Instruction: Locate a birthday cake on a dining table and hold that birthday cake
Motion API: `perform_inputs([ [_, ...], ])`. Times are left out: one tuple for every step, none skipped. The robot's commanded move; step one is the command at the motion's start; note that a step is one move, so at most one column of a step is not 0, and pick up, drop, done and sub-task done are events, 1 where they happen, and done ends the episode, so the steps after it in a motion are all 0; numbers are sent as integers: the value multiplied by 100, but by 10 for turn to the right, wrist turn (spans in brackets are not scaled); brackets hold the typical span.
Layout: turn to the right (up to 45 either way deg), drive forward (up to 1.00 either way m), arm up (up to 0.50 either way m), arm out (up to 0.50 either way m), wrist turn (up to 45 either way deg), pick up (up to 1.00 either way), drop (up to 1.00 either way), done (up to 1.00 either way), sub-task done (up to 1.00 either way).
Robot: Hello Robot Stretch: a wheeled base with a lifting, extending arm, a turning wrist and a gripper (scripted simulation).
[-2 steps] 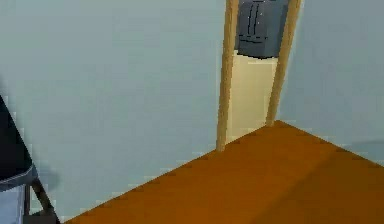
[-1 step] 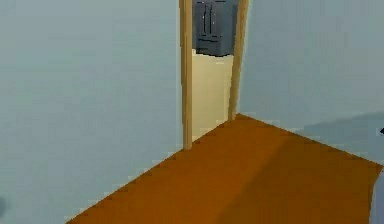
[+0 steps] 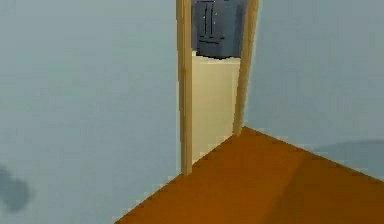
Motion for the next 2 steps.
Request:
perform_inputs([
  [240,0,0,0,0,0,0,0,0],
  [0,100,0,0,0,0,0,0,0],
])
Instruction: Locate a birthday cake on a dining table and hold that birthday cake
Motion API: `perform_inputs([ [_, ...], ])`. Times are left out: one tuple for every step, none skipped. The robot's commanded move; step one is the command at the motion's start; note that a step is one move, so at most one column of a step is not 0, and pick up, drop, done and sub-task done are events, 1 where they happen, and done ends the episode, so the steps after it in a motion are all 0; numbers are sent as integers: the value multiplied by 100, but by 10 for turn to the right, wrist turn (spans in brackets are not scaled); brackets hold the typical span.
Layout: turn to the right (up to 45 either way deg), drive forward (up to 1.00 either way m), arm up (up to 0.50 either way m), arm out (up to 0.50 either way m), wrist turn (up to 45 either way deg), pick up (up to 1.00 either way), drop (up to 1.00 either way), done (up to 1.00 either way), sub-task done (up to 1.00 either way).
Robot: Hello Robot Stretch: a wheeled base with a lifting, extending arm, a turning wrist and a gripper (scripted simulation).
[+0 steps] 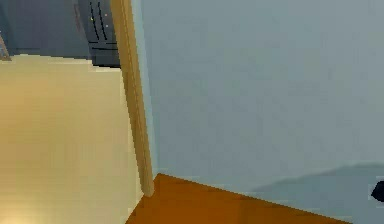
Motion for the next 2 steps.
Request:
perform_inputs([
  [30,0,0,0,0,0,0,0,0],
  [0,55,0,0,0,0,0,0,0],
])
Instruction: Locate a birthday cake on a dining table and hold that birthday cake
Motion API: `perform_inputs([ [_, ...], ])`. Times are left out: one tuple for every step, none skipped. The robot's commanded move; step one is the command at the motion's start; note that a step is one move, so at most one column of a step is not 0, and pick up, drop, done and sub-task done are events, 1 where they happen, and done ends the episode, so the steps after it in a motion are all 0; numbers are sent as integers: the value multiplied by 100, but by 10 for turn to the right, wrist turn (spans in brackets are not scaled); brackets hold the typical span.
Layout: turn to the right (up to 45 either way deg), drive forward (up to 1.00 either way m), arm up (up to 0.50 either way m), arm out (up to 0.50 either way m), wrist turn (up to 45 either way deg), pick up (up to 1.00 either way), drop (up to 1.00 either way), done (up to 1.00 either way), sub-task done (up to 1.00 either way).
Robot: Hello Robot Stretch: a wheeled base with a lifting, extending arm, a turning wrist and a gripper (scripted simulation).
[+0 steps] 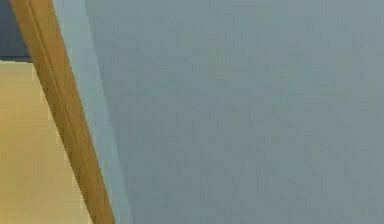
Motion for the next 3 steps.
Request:
perform_inputs([
  [-450,0,0,0,0,0,0,0,0],
  [-150,0,0,0,0,0,0,0,0],
  [0,100,0,0,0,0,0,0,0],
])
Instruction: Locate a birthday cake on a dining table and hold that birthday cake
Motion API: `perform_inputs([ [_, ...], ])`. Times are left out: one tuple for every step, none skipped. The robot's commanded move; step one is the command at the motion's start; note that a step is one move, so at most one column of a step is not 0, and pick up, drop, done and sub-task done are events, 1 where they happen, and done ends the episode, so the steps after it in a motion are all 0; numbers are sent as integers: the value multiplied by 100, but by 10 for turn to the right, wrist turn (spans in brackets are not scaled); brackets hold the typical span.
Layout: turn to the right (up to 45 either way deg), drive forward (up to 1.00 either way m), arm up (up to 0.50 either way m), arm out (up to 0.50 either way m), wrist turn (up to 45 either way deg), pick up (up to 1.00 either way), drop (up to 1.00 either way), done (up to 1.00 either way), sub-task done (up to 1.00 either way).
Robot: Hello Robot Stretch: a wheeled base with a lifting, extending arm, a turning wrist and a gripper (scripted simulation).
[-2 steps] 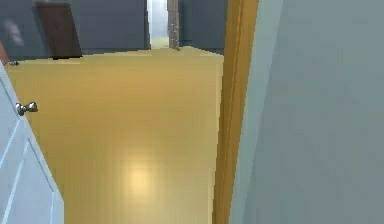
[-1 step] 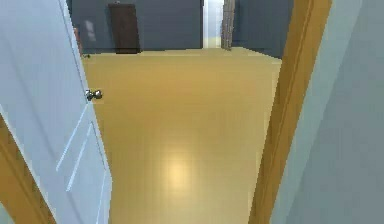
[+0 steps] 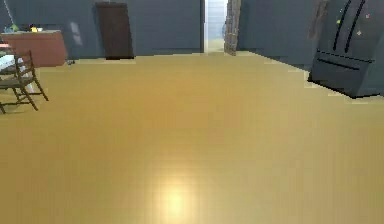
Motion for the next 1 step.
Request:
perform_inputs([
  [-30,0,0,0,0,0,0,0,0],
])
